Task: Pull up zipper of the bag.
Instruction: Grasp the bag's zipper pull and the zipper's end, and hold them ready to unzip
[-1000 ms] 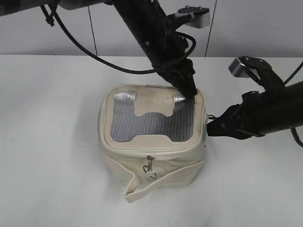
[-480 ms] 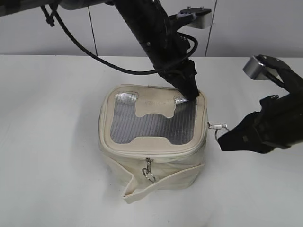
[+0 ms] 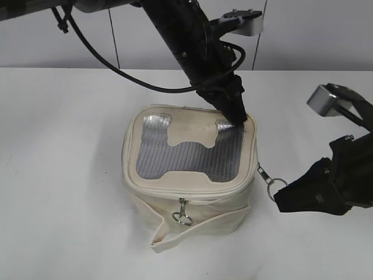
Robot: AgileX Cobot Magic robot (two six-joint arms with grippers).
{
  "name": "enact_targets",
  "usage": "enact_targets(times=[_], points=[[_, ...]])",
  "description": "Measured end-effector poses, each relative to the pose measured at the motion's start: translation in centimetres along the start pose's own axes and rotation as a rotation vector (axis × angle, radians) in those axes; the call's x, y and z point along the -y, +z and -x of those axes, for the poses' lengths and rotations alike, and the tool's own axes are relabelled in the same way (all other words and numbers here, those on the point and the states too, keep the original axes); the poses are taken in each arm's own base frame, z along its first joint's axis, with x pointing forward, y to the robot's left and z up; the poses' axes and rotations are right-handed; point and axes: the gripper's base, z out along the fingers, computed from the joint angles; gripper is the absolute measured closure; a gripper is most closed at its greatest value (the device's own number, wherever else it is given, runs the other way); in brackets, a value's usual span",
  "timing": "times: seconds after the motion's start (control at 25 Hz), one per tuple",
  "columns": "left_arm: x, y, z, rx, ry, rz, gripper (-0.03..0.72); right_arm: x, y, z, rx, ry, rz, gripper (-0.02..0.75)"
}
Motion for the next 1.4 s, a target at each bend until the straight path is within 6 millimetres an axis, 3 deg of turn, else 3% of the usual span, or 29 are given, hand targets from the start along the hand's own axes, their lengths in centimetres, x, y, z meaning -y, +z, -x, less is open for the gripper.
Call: enact_targets(times=[0.24, 0.48, 0.68, 0.92, 1.16, 1.28, 1.4], points=[[0.0, 0.0, 0.0, -0.001, 0.001, 0.002, 0.596, -3.7, 2.0, -0.5, -0.071, -0.138, 0.057, 0.733], [0.0, 0.0, 0.0, -0.001, -0.003, 0.003, 0.596, -7.3, 4.1, -0.5, -0.029, -0.258, 0.026, 0.733], [0.0, 0.0, 0.0, -0.003, -0.006, 0.003, 0.596, -9.4, 6.3, 0.8, -0.013, -0.323, 0.033, 0.733], [0.0, 0.0, -0.1, -0.011, -0.007, -0.003, 0.596, -10.8, 8.9, 3.6, -0.034, -0.352, 0.061, 0.733], [0.0, 0.0, -0.1, -0.014, -0.006, -0.002, 0.596, -11.0, 9.3, 4.0, -0.055, -0.306, 0.077, 0.722], [-0.1, 0.0, -0.1, -0.005, -0.006, 0.005, 0.596, -11.7, 8.4, 4.0, -0.047, -0.26, 0.096, 0.626], [-0.2, 0.0, 0.0, -0.003, -0.007, 0.016, 0.596, -12.4, 6.7, 4.3, -0.012, -0.215, 0.102, 0.421]])
